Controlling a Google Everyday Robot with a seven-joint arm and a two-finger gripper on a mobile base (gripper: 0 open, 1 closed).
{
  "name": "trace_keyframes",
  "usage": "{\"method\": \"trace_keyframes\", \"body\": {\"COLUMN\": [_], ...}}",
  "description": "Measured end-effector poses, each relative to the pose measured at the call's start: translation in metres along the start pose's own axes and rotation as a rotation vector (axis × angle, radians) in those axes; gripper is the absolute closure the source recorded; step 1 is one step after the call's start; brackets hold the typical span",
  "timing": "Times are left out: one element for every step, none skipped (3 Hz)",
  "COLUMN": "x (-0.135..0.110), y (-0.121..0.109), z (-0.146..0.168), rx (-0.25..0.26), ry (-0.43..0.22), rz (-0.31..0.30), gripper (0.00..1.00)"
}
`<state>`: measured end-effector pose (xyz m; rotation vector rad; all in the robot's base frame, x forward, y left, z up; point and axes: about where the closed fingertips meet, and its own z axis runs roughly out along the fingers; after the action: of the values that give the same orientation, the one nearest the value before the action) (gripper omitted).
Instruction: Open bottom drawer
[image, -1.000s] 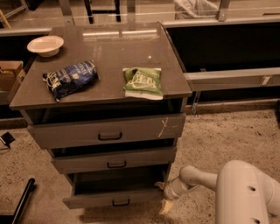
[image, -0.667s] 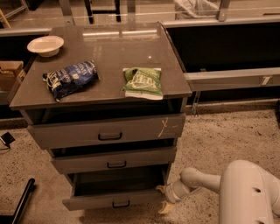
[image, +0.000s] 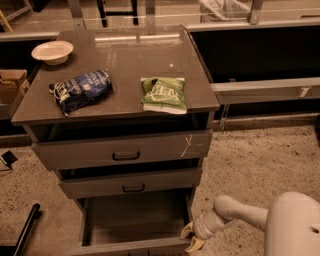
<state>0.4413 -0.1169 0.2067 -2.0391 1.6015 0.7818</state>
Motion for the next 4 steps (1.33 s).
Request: {"method": "trace_keyframes", "body": {"x": [-0.007, -0.022, -0.026, -0.008], "y": [0.004, -0.020, -0.046, -0.080], "z": [-0.005, -0.019, -0.007, 0.022], "rx": [-0.006, 0.032, 0.021, 0.035], "ry": [-0.012, -0.006, -0.019, -0.033], "rz": [-0.033, -0.041, -0.005, 0.074], "gripper": [0.44, 0.62, 0.78, 0.80]}}
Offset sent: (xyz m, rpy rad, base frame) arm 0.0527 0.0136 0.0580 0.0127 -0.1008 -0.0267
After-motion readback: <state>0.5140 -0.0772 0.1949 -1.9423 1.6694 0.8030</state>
